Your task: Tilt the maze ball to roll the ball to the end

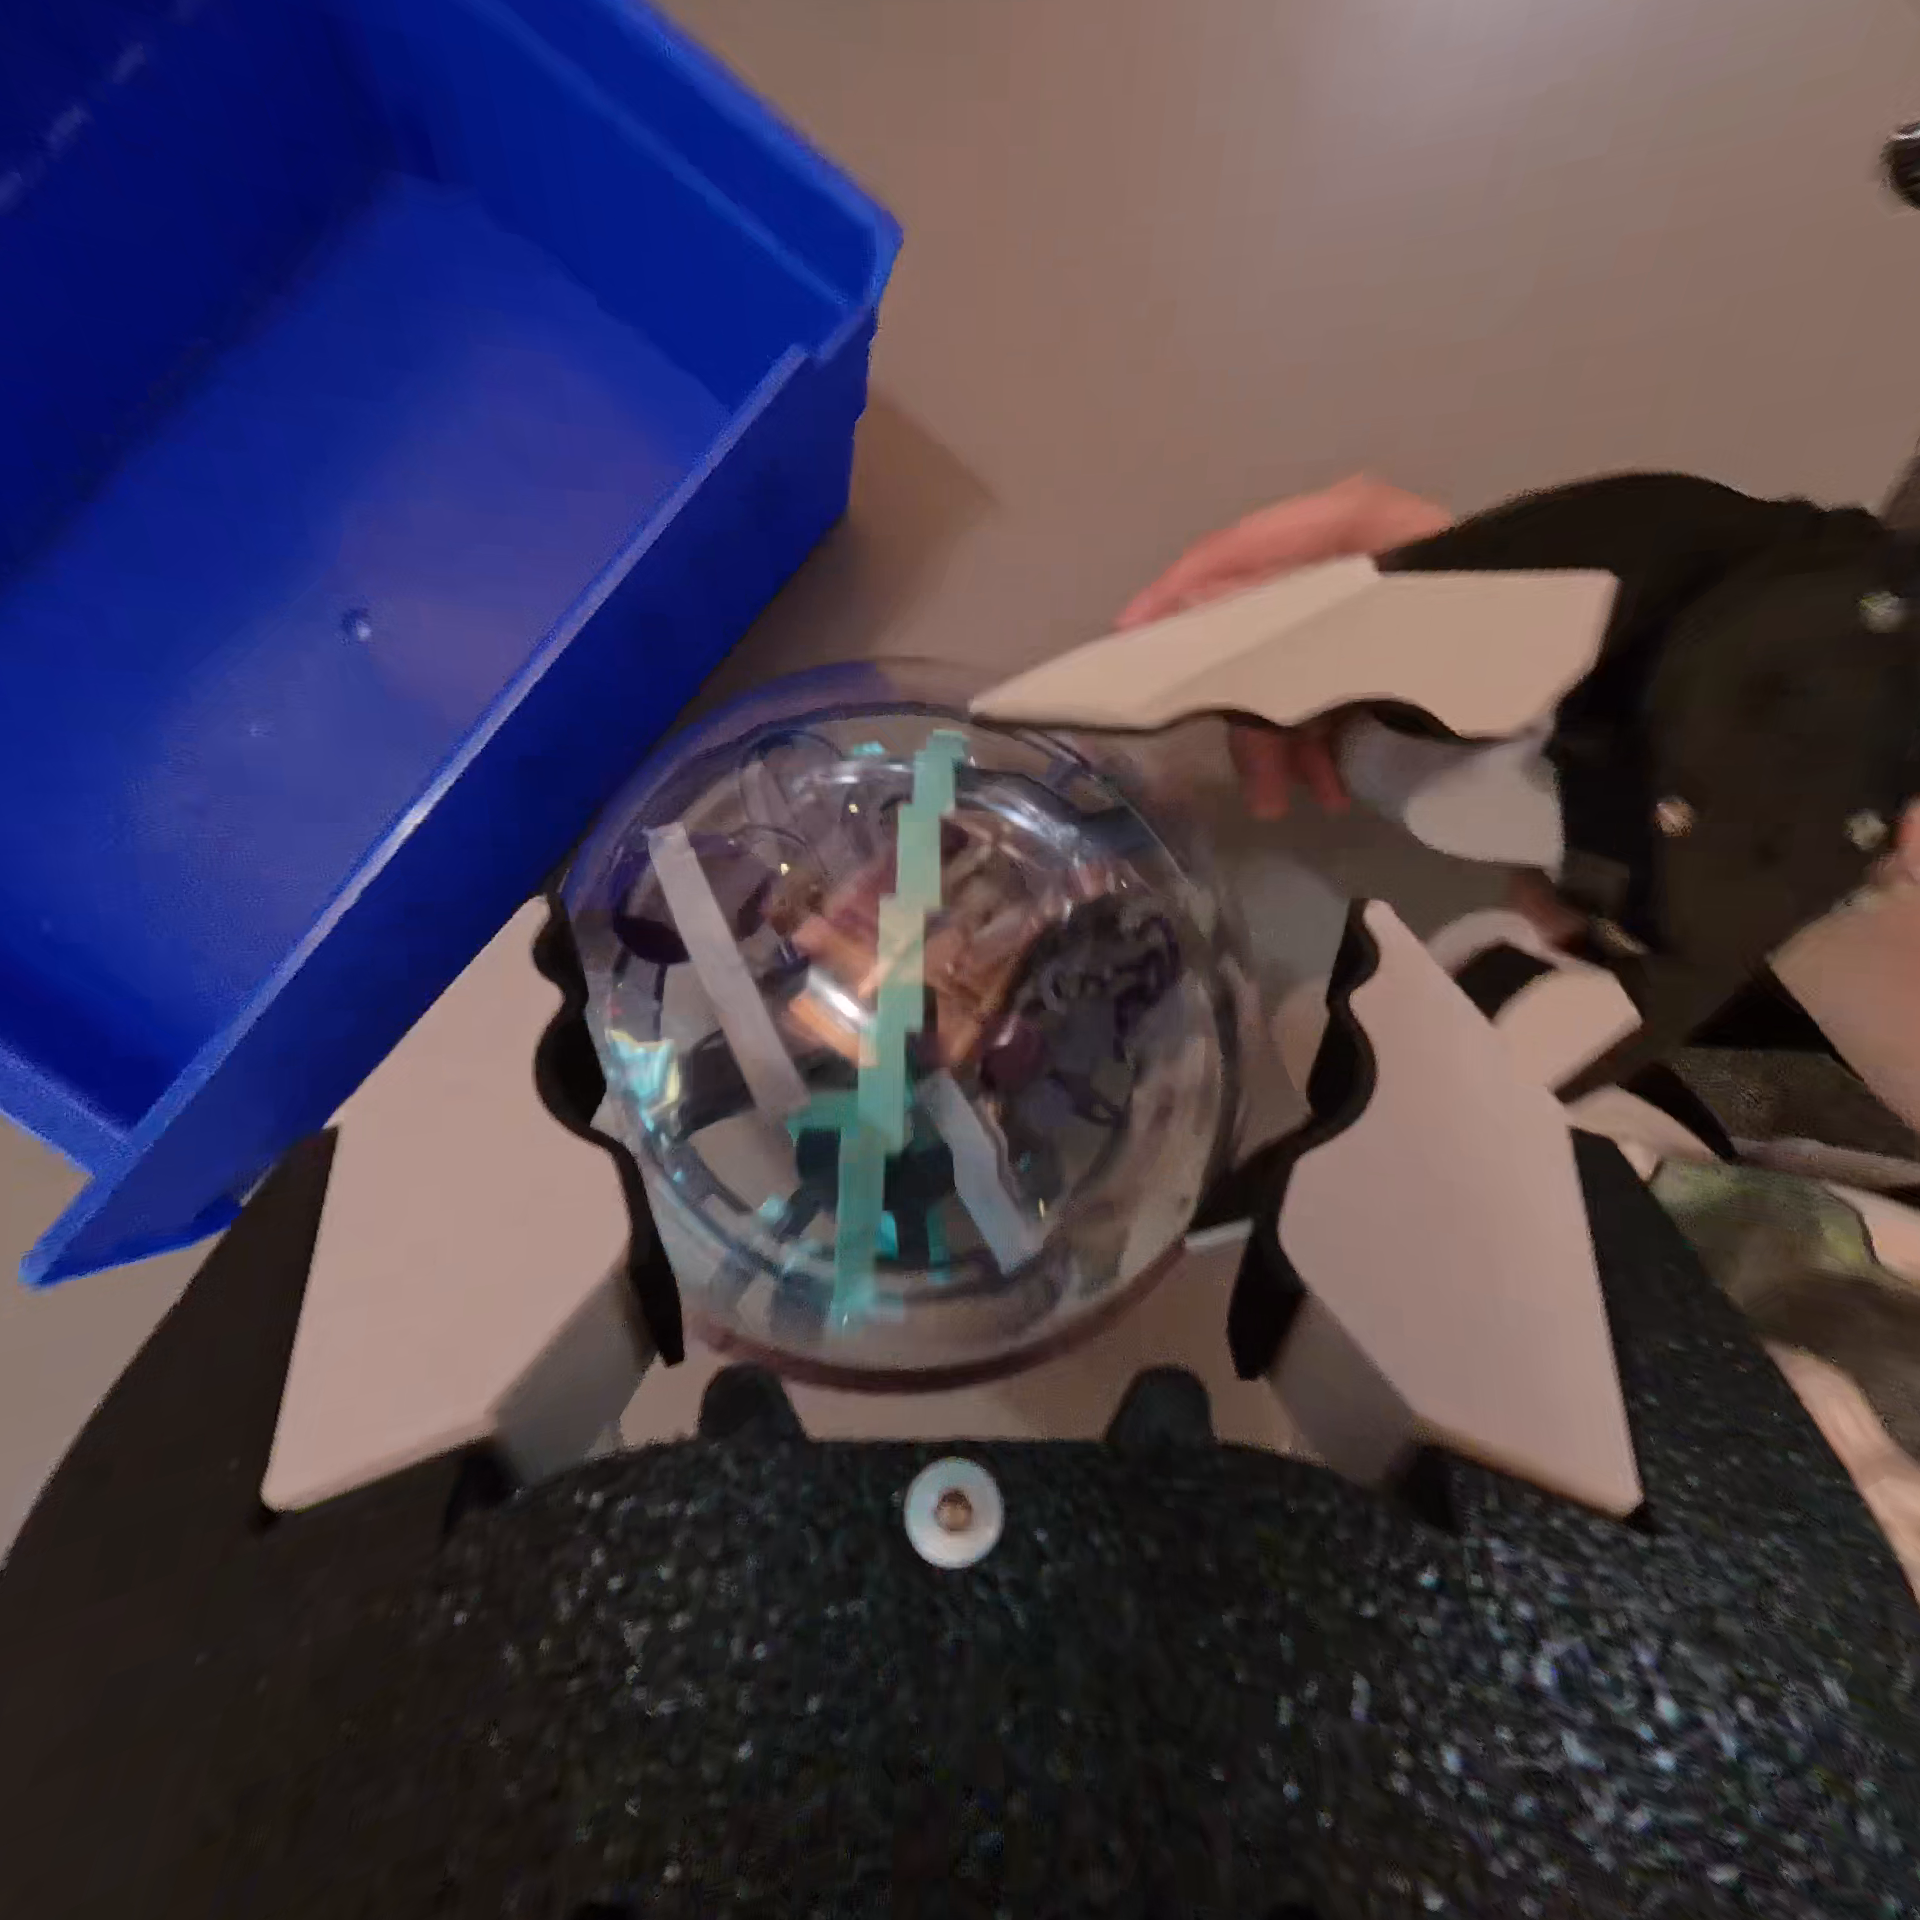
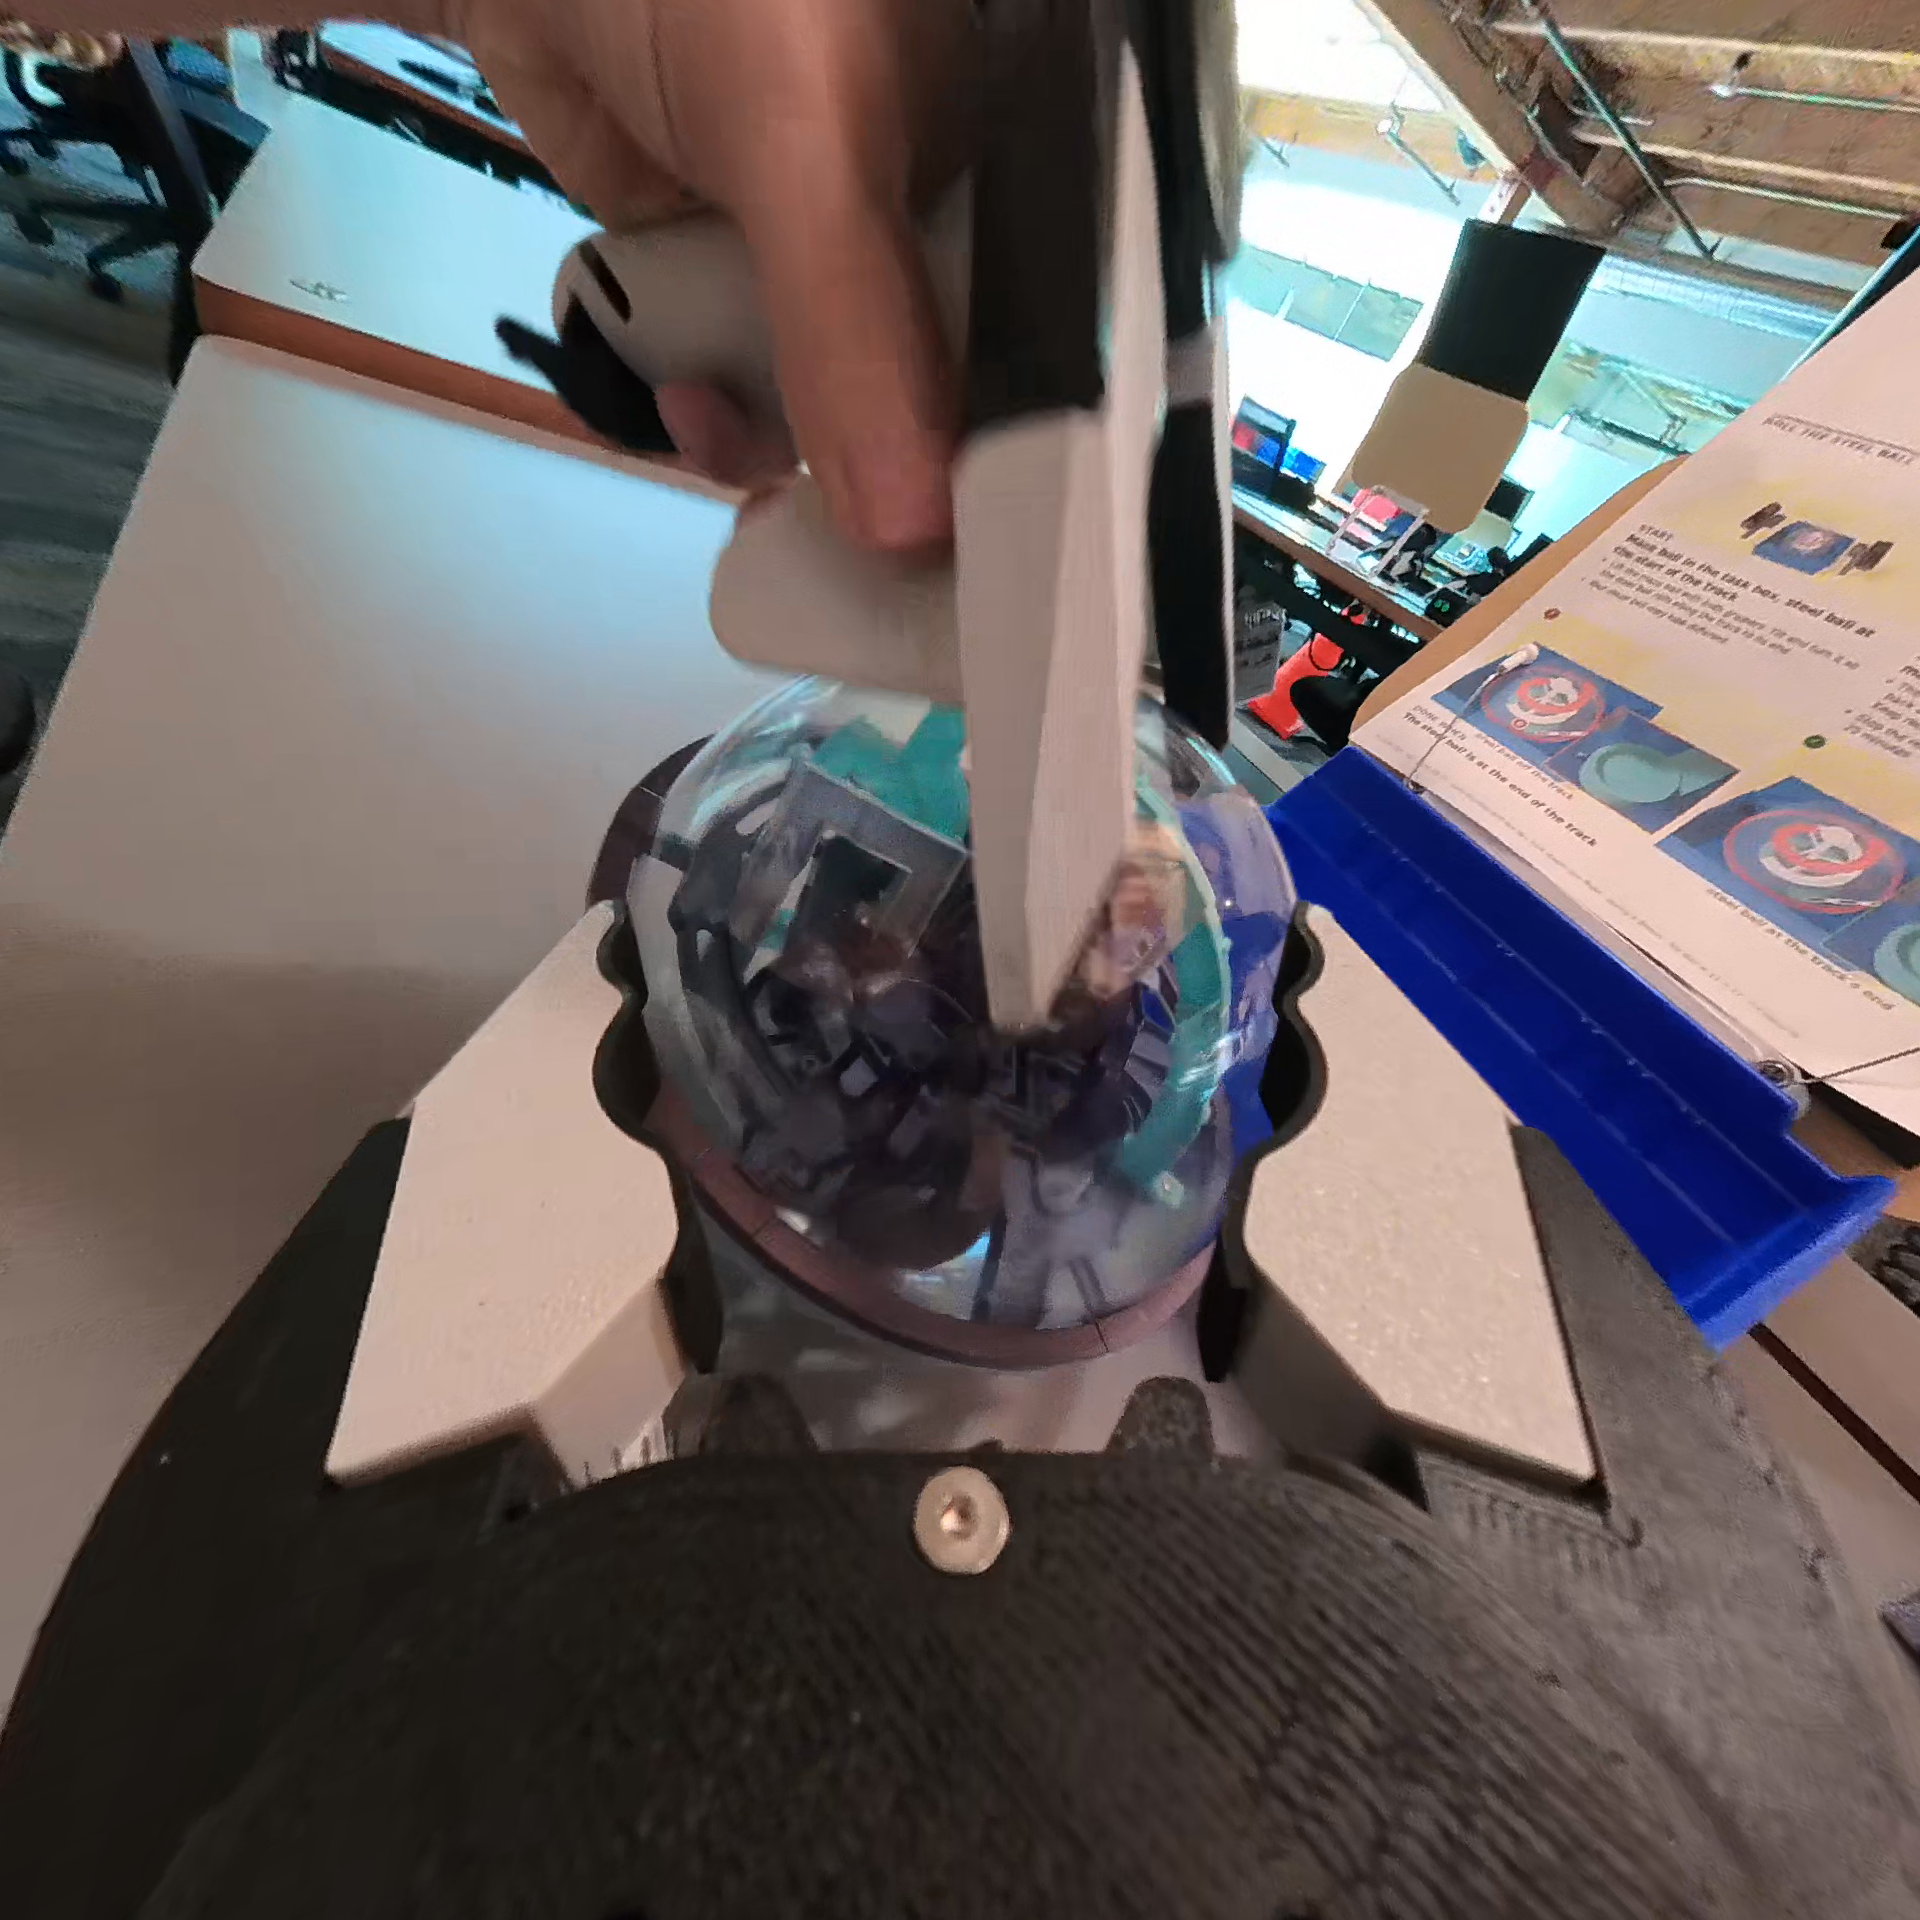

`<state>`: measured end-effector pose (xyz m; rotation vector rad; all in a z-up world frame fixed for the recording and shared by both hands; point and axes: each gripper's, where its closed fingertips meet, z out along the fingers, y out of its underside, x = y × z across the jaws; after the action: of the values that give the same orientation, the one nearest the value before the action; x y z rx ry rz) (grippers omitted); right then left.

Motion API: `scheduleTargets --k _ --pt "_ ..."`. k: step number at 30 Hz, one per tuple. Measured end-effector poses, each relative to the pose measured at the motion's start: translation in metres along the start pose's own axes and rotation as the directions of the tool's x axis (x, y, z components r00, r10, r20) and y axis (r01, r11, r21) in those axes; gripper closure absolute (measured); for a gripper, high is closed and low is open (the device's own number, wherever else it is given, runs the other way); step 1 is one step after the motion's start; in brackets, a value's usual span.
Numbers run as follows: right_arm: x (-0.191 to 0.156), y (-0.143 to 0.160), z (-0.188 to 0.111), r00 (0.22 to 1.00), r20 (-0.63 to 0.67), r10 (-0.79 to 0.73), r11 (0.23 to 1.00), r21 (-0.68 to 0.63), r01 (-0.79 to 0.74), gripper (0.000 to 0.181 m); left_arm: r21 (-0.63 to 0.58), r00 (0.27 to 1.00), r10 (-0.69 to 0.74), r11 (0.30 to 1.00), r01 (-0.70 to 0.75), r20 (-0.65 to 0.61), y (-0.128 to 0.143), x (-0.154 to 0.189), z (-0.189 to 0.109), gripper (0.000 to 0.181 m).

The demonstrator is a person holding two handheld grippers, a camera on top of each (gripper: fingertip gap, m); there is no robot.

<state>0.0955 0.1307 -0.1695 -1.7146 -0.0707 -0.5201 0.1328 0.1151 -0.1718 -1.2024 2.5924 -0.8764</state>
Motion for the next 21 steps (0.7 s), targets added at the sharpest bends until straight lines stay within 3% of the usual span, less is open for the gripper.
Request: scheduleTargets --k 3,6,9,13,16,21 --pt "0.004 0.005 -0.004 1.000 0.000 -0.003 1.000 -0.031 0.003 0.062 0.125 0.985 0.164 0.980 -0.157 -0.048 0.008 0.002 -0.026 0.044" --pt "0.007 0.009 -0.009 0.999 0.030 0.021 0.999 -0.043 -0.020 0.062 0.282 0.931 0.358 0.903 -0.326 -0.071 0.035 -0.001 -0.052 0.040" --pt "0.011 0.012 -0.012 0.996 0.076 0.044 0.998 -0.058 -0.040 0.062 0.399 0.905 0.426 0.831 -0.387 -0.008 0.061 -0.029 -0.057 0.038" --pt "0.015 0.016 -0.007 0.983 0.148 0.106 0.993 -0.076 -0.095 0.058 0.441 0.874 0.474 0.766 -0.468 0.104 0.065 -0.051 -0.030 0.038" --pt "0.013 0.027 -0.007 0.974 0.201 0.106 0.990 -0.118 -0.084 0.054 0.343 0.802 0.579 0.731 -0.590 0.145 0.070 -0.048 0.003 0.040" --pt "0.008 0.030 -0.005 0.963 0.243 0.116 0.990 -0.101 -0.094 0.042 0.375 0.817 0.577 0.752 -0.543 0.026 0.067 -0.027 0.032 0.026"
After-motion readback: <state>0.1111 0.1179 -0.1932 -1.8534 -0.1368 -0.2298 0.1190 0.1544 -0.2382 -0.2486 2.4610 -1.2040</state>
